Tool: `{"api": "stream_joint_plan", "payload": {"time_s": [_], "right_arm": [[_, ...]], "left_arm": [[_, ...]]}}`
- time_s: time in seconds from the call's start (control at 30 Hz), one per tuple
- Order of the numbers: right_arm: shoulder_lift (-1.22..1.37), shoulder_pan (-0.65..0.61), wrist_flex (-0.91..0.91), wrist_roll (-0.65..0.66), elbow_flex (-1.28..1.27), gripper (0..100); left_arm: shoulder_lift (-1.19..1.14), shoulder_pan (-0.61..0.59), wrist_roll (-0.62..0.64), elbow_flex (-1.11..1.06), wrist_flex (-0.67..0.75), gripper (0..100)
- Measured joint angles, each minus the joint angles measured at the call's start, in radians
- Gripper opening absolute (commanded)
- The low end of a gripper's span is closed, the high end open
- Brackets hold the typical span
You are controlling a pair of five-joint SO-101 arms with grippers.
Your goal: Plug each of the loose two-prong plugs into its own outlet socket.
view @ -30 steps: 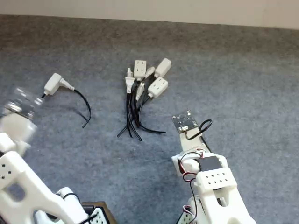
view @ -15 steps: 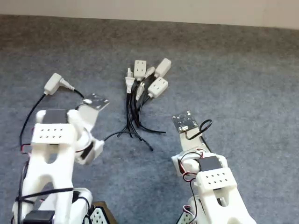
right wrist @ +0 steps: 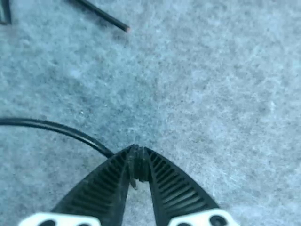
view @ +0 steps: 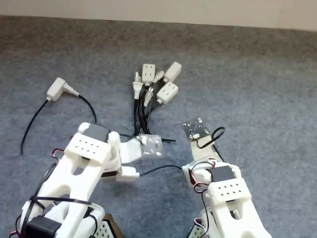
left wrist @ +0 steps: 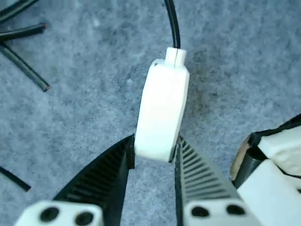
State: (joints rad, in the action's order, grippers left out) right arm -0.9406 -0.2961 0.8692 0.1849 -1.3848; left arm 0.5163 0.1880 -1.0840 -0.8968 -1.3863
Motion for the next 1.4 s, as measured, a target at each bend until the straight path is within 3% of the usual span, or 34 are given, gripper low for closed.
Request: {"api": "stream_joint_plan", "payload": {"time_s": [0.13, 0.37, 0.5, 0.73, 0.83, 0.97, 1.1, 1.4], "right_arm": [[0.000, 0.000, 0.000, 0.000, 0.000, 0.5], [0.000, 0.000, 0.000, 0.000, 0.000, 0.5], [0.000, 0.000, 0.000, 0.000, 0.000, 0.5], [0.000, 0.000, 0.000, 0.000, 0.000, 0.5], [0.000, 0.000, 0.000, 0.000, 0.000, 0.5], [0.000, 0.000, 0.000, 0.000, 0.000, 0.5], [0.000, 0.000, 0.000, 0.000, 0.000, 0.5], [0.000, 0.000, 0.000, 0.000, 0.000, 0.5]], "left_arm": [[0.000, -0.092, -0.100, 0.020, 0.009, 29], [-0.002, -0.221, -0.186, 0.172, 0.015, 29], [-0.002, -0.210, -0.114, 0.158, 0.118, 29], [-0.115, -0.135, -0.003, -0.118, 0.437, 25], [-0.149, -0.130, 0.009, -0.161, 0.485, 24], [-0.127, -0.110, 0.008, -0.160, 0.408, 23], [-0.011, -0.038, 0.017, -0.147, 0.196, 23], [0.242, 0.196, 0.238, -0.141, -0.074, 23]]}}
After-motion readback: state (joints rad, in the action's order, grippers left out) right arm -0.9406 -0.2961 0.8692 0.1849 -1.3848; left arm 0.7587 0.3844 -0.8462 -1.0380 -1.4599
